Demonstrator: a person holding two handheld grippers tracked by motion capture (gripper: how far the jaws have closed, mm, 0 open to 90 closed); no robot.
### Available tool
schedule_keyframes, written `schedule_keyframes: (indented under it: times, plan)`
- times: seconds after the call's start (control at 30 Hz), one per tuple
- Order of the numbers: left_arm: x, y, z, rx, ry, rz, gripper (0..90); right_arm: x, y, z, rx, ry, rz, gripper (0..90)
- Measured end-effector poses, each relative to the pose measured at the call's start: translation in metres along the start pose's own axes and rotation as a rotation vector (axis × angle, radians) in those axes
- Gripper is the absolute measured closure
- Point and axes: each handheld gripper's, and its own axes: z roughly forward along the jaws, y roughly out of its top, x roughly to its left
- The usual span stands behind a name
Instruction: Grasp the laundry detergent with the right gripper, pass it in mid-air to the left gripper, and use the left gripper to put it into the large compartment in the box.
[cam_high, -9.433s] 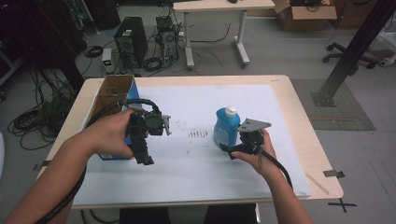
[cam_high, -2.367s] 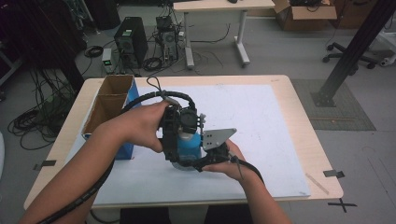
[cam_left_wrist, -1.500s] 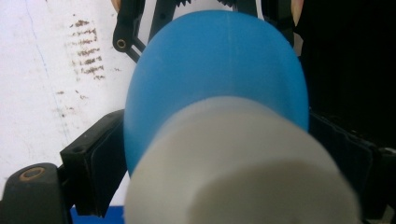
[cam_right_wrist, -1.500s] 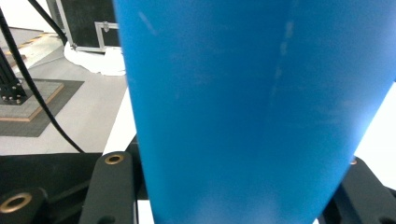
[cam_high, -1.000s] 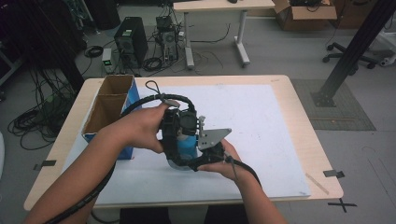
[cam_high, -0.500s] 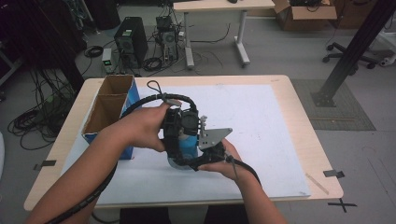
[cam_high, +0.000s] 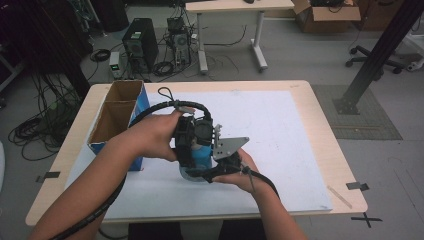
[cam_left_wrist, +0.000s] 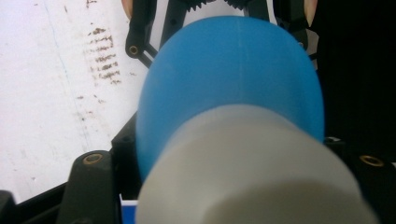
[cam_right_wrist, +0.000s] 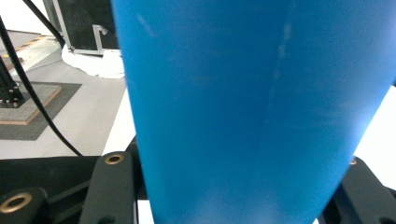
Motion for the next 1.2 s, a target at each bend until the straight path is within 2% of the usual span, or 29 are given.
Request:
schedule_keyframes:
  times: [0.17,0.37,0.63,0.83,1.0,1.2]
  plan:
    - [0.001,0.0,0.0,0.003,-0.004,-0.004,38.0,0.0,0.0,0.001,-0.003,-0.001,-0.001,44.3]
    - [-0.001,0.004,-0.002,0.019,0.011,-0.005,38.5,0.001,0.001,0.0,-0.004,-0.001,0.0,44.4]
    - [-0.003,0.004,-0.004,0.032,0.016,-0.007,39.0,0.001,0.002,-0.001,-0.004,-0.008,-0.018,43.6]
    - [-0.004,0.006,-0.01,0.046,0.032,0.0,39.1,0.002,0.004,-0.001,-0.037,-0.018,-0.013,41.9]
    - [-0.005,0.005,-0.013,0.05,0.041,0.003,39.1,0.001,0.005,-0.004,-0.054,-0.035,-0.011,38.7]
    - [-0.004,0.004,-0.012,0.065,0.028,-0.006,39.1,0.0,0.003,-0.004,-0.06,-0.043,0.028,28.3]
